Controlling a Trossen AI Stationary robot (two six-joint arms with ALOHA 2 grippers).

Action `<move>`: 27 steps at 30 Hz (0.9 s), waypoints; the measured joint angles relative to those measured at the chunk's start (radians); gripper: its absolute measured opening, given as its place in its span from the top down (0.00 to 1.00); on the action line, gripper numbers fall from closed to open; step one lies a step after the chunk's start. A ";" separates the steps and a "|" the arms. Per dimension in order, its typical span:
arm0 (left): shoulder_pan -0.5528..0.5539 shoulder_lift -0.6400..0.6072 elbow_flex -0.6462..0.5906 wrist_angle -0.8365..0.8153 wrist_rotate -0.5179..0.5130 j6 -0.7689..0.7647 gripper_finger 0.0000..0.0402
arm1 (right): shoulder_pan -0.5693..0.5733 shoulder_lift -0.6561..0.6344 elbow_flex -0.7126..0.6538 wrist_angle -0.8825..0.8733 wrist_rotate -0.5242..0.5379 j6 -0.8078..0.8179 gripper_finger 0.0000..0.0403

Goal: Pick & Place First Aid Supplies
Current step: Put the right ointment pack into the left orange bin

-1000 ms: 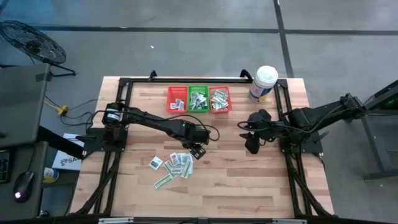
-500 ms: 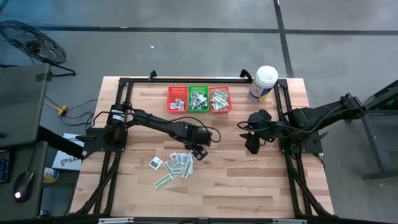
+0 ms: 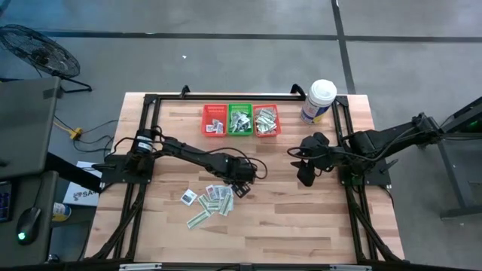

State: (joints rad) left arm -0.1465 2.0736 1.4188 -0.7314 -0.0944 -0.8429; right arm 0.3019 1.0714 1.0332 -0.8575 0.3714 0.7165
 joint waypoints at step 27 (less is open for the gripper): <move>-0.006 -0.045 -0.006 -0.021 0.035 0.000 1.00 | 0.000 0.001 0.000 0.000 0.000 -0.004 0.58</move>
State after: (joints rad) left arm -0.1521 2.0287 1.4132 -0.7519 -0.0597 -0.8427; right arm 0.3019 1.0721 1.0332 -0.8577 0.3711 0.7128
